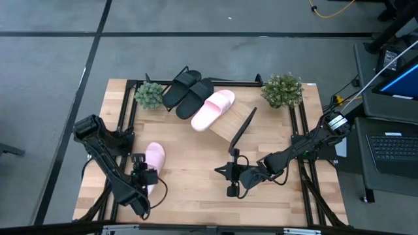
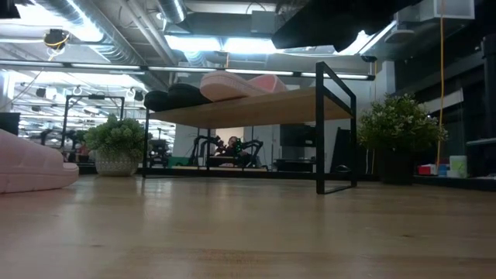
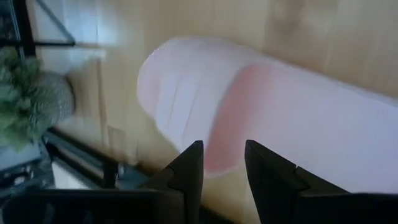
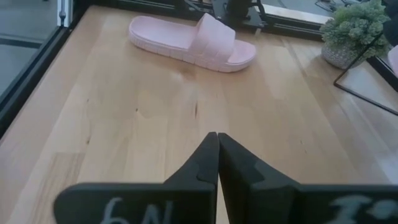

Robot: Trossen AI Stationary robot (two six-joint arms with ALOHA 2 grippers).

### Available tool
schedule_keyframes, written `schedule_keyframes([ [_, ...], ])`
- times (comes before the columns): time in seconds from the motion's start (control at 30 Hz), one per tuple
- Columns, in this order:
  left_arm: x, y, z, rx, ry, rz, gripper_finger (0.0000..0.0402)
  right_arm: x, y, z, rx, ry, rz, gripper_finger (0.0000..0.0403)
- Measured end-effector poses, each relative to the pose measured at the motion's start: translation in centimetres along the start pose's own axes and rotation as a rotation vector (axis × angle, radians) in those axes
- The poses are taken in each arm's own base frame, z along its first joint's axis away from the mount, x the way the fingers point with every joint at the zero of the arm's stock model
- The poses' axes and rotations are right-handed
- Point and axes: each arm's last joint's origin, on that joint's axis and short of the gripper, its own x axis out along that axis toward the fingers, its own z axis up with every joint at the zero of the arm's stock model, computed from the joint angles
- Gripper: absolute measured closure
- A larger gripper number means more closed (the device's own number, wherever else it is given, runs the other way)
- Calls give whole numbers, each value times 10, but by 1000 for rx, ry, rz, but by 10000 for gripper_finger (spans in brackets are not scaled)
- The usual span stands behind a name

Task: Pick and place slides into the shelf
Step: Put the pink slide on the shelf

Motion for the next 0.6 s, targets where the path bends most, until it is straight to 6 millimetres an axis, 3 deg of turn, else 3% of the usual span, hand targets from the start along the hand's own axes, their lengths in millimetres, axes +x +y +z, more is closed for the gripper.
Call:
schedule_keyframes([
  [0.6,28,-1,-8,47,-32,59,292,0,0,0,3,2,1,391],
])
